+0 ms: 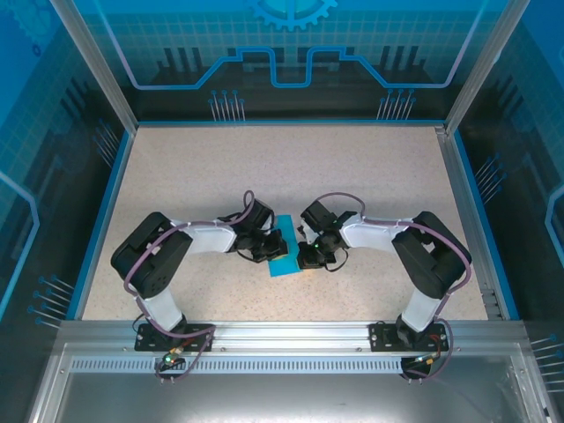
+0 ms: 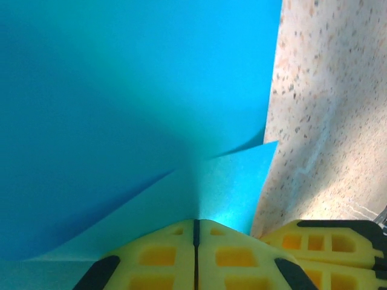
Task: Fold a paper plane with a square sheet of paper (pick it up from the middle)
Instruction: Fold the triangle a second time at the center of the table.
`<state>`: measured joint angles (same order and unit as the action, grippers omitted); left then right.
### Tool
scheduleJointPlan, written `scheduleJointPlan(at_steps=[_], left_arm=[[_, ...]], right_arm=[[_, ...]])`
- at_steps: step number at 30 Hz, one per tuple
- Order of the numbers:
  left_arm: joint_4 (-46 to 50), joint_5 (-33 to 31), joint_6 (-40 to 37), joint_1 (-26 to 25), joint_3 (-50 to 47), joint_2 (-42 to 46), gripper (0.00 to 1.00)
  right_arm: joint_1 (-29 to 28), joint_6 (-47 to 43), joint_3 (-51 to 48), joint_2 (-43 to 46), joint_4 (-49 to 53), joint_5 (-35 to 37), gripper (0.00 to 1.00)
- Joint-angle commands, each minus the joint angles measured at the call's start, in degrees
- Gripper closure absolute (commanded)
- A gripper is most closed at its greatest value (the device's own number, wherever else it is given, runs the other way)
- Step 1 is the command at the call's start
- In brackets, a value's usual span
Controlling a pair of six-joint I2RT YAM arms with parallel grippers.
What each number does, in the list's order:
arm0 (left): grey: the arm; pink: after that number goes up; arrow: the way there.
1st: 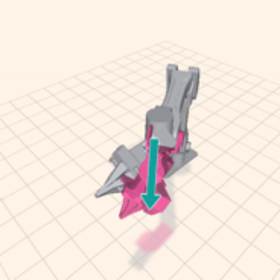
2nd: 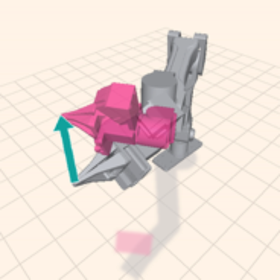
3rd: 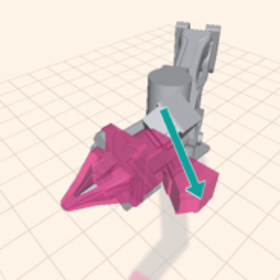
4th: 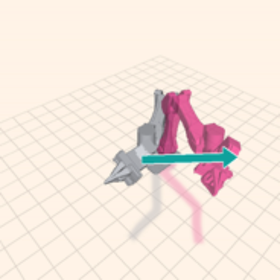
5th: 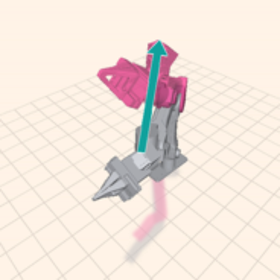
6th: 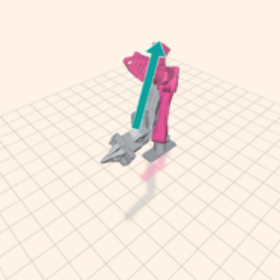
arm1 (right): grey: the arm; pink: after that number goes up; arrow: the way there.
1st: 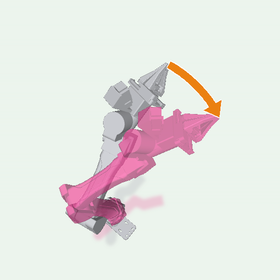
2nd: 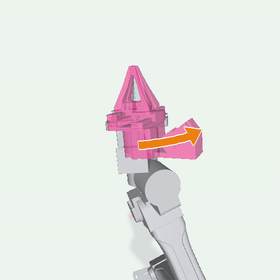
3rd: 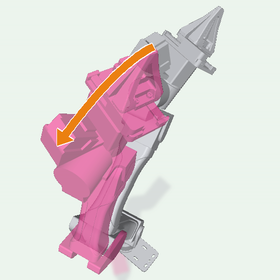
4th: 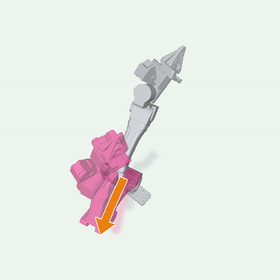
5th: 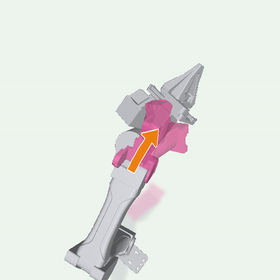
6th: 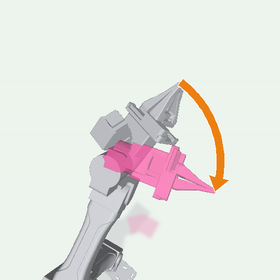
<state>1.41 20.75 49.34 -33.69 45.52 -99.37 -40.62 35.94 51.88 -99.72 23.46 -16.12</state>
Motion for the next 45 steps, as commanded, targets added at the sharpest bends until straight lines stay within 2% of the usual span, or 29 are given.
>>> scheduleJointPlan(at_steps=[1, 11, 20, 25, 27, 31, 35, 40, 45], left_arm=[[3.5, -5.0, -1.5, 2.8, -1.2, 1.1, 0.93], [4.1, -5.8, -2.7, 6.7, -4.2, 3.9, 0.93], [1.3, -5.3, -6.6, 7.1, -6.1, 5.2, 0.92], [1.6, -6.1, -10.6, 7.1, -4.8, 6.9, 0.92], [2.0, -4.5, -11.4, 7.1, -3.8, 8.3, 0.91], [0.9, -1.1, -11.1, 4.8, -3.6, 12.4, 0.89], [0.0, -3.1, -9.2, 1.7, -4.3, 14.4, 0.89], [-5.8, -2.5, -4.5, -1.0, -6.6, 12.6, 0.91], [-7.8, -2.1, -3.6, -3.9, -6.2, 9.4, 0.92]], right_arm=[[-1.3, 0.2, -3.4, -5.8, 6.8, 9.6, 0.94], [-1.4, 0.4, -3.2, -6.1, 7.0, 9.8, 0.94], [-1.5, 0.5, -3.2, -6.2, 6.7, 9.6, 0.94], [-1.6, 0.5, -3.2, -6.3, 6.4, 9.4, 0.93], [-1.7, 0.5, -3.2, -6.4, 6.5, 9.4, 0.93], [-1.7, 0.4, -3.1, -6.5, 6.8, 9.3, 0.94], [-1.7, 0.2, -2.7, -6.7, 7.1, 9.3, 0.94], [-1.8, 0.4, -2.5, -7.2, 7.0, 9.2, 0.94], [-1.9, 0.5, -2.3, -7.5, 7.2, 9.3, 0.94]])
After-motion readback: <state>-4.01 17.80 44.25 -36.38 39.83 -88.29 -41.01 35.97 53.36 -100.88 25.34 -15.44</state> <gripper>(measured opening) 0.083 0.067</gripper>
